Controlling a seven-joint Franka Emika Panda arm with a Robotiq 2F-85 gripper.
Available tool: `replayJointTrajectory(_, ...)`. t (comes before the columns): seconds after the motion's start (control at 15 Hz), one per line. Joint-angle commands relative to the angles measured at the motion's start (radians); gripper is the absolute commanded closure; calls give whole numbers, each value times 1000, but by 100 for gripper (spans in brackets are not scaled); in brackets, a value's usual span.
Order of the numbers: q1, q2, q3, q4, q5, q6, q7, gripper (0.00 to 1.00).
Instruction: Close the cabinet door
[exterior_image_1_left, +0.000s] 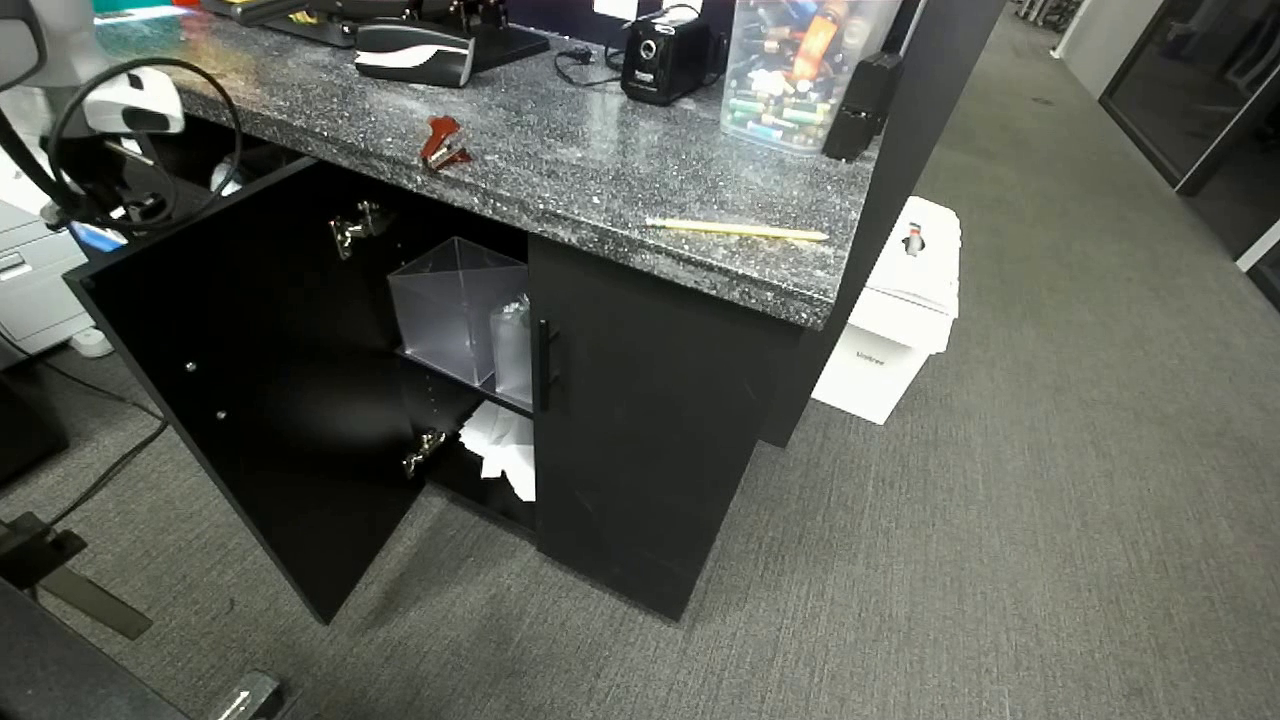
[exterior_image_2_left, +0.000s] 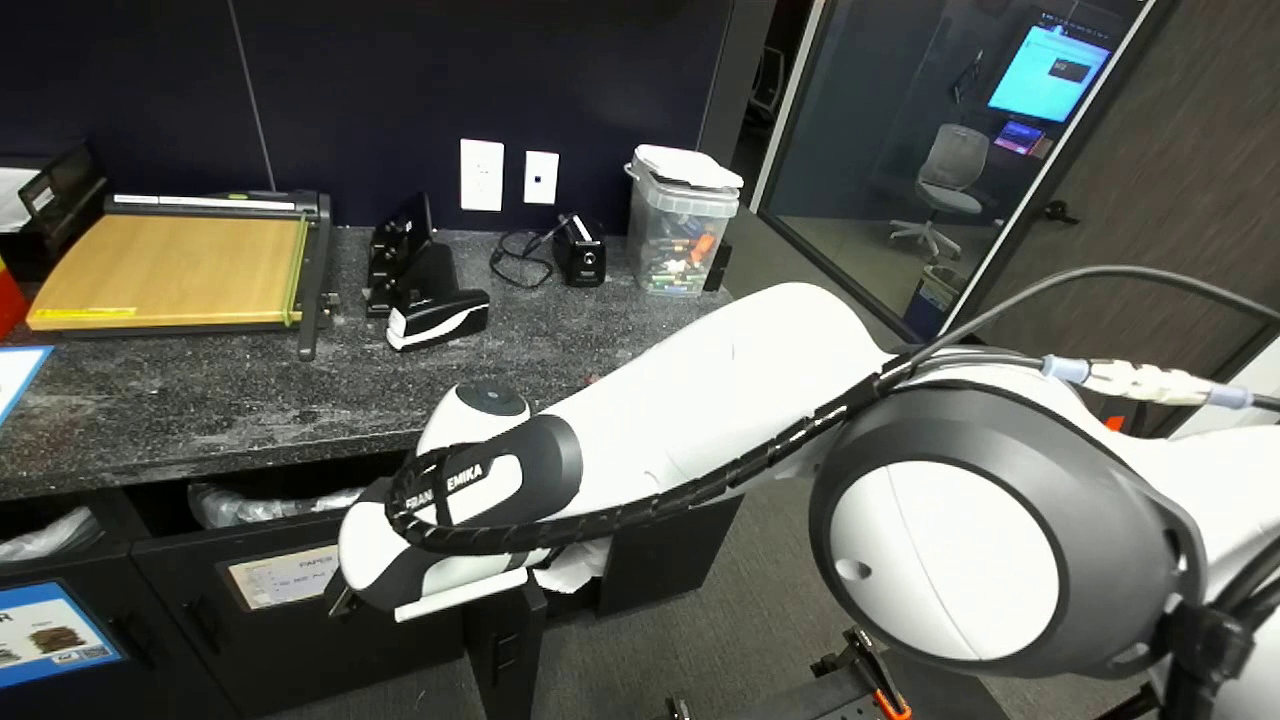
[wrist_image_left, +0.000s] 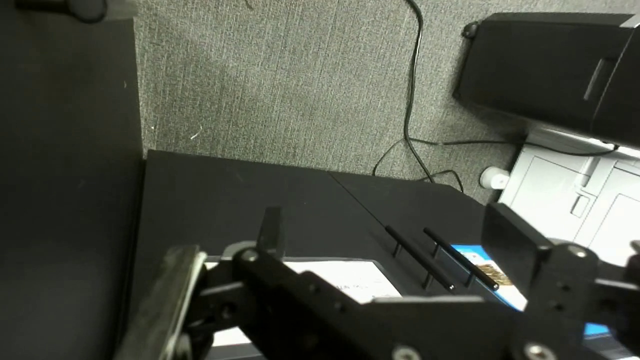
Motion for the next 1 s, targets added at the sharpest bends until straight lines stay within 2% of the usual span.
replayJointTrajectory(0.0, 52, -68, -60, -129, -32, 78, 110, 0)
replayJointTrajectory(0.07, 67, -84, -82, -164, -41, 104, 138, 0)
replayJointTrajectory(0.27, 146, -123, -205, -251, -87, 175, 246, 0)
replayJointTrajectory(0.73, 285, -166, -515, -334, -190, 162, 464, 0)
replayJointTrajectory(0.93, 316, -168, -631, -343, -220, 164, 520, 0)
